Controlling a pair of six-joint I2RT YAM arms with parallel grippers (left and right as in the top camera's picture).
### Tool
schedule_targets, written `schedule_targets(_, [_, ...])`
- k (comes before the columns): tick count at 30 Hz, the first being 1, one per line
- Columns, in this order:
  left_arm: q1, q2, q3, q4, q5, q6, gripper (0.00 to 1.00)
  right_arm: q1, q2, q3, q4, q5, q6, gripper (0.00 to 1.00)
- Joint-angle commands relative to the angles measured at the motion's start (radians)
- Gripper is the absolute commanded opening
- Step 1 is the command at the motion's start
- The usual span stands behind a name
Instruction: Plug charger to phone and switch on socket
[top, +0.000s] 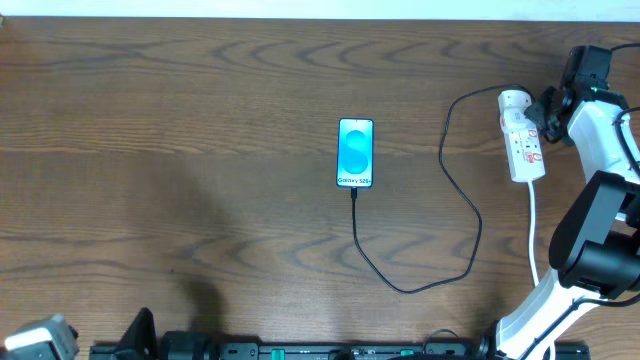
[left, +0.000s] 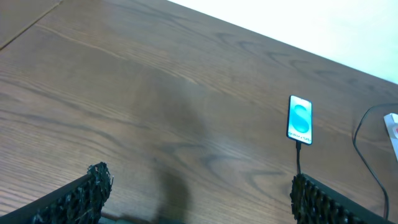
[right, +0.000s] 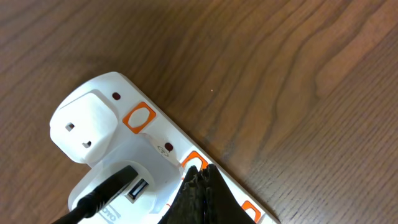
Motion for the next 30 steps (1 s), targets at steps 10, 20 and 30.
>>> schedule_targets(10, [0.006, -0.014, -0.006, -0.039, -0.010, 0.009, 0.95, -0.010, 0.056, 0.019, 0.000, 0.003, -0.025, 0.01])
schedule_targets(20, [0.006, -0.014, -0.006, -0.039, -0.010, 0.009, 0.95, -0.008, 0.113, 0.019, 0.007, -0.010, -0.033, 0.01])
schedule_targets(30, [0.006, -0.014, -0.006, -0.039, -0.010, 0.009, 0.95, -0.008, 0.089, 0.034, -0.024, -0.010, -0.077, 0.01])
